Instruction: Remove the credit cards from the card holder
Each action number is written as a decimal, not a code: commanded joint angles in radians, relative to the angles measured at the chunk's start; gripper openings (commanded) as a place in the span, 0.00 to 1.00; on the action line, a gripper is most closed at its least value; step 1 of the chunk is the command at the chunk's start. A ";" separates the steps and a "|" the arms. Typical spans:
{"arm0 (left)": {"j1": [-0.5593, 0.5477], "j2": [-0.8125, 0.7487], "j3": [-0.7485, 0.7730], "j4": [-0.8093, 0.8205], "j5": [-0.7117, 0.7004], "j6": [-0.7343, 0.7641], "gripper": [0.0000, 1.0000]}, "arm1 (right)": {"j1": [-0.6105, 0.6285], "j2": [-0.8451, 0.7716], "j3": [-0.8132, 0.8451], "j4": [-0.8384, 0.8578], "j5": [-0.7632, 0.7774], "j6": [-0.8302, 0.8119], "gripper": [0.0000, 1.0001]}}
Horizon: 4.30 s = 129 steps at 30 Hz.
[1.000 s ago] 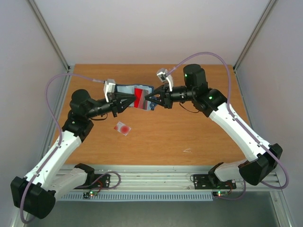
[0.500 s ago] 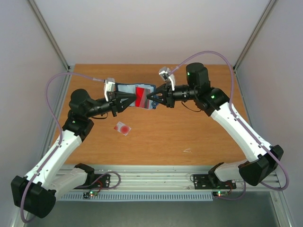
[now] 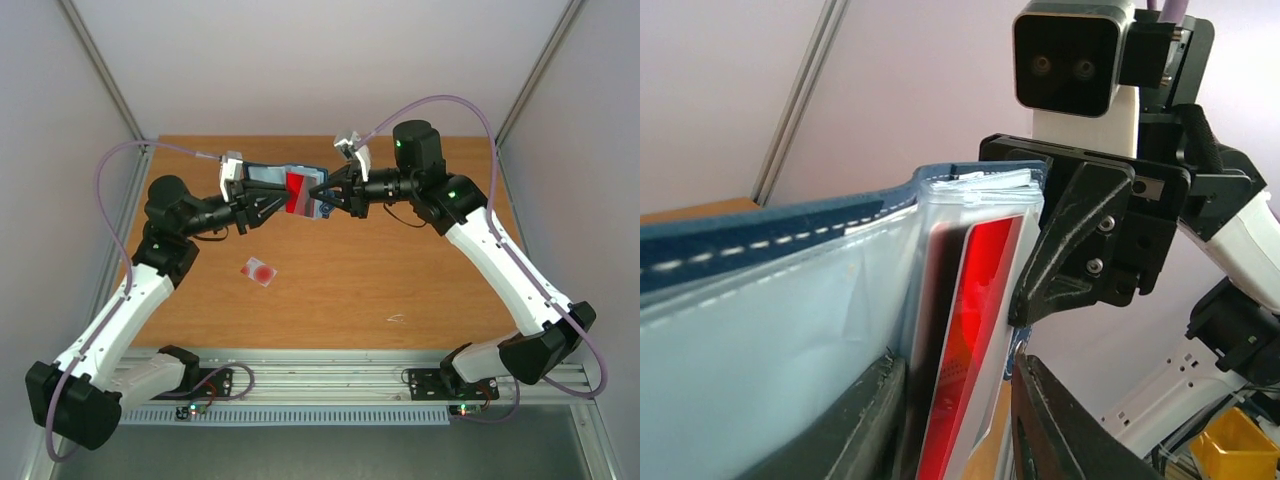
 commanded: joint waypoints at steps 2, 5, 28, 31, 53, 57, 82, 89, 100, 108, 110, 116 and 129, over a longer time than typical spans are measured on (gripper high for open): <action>-0.064 0.018 0.065 0.118 0.159 0.005 0.19 | 0.065 0.080 0.009 0.041 -0.001 -0.043 0.01; -0.064 0.013 0.060 0.126 0.157 0.011 0.01 | 0.063 0.081 0.007 0.053 -0.007 -0.040 0.01; 0.020 -0.053 -0.011 0.149 0.130 -0.045 0.00 | -0.076 0.073 -0.046 0.060 -0.234 0.071 0.23; 0.038 -0.064 -0.032 0.134 0.109 -0.044 0.00 | -0.089 0.057 -0.063 0.060 -0.247 0.077 0.17; 0.001 -0.024 0.038 -0.180 -0.039 0.053 0.32 | -0.042 0.044 0.013 -0.089 -0.120 -0.036 0.01; 0.004 -0.020 0.041 -0.209 -0.066 0.050 0.36 | -0.041 0.028 0.013 -0.080 -0.143 -0.048 0.01; -0.073 0.068 0.092 0.116 0.156 -0.058 0.43 | -0.017 0.104 0.067 0.048 -0.109 -0.047 0.01; -0.081 0.083 0.116 0.111 0.183 -0.030 0.31 | 0.027 0.168 0.153 0.005 0.094 -0.044 0.01; -0.067 0.076 0.116 0.207 0.255 -0.018 0.34 | 0.067 0.203 0.179 -0.048 0.049 -0.127 0.01; -0.021 0.079 0.143 0.235 0.302 -0.058 0.44 | 0.106 0.102 0.088 -0.010 -0.045 -0.300 0.04; -0.012 0.074 0.137 0.196 0.299 -0.025 0.47 | 0.111 0.082 0.080 -0.011 -0.051 -0.320 0.04; -0.069 0.082 0.133 0.089 0.318 0.114 0.43 | 0.155 0.090 0.110 -0.032 0.085 -0.333 0.03; -0.137 0.104 0.134 0.132 0.271 0.121 0.03 | 0.170 0.237 0.236 -0.007 0.573 -0.093 0.01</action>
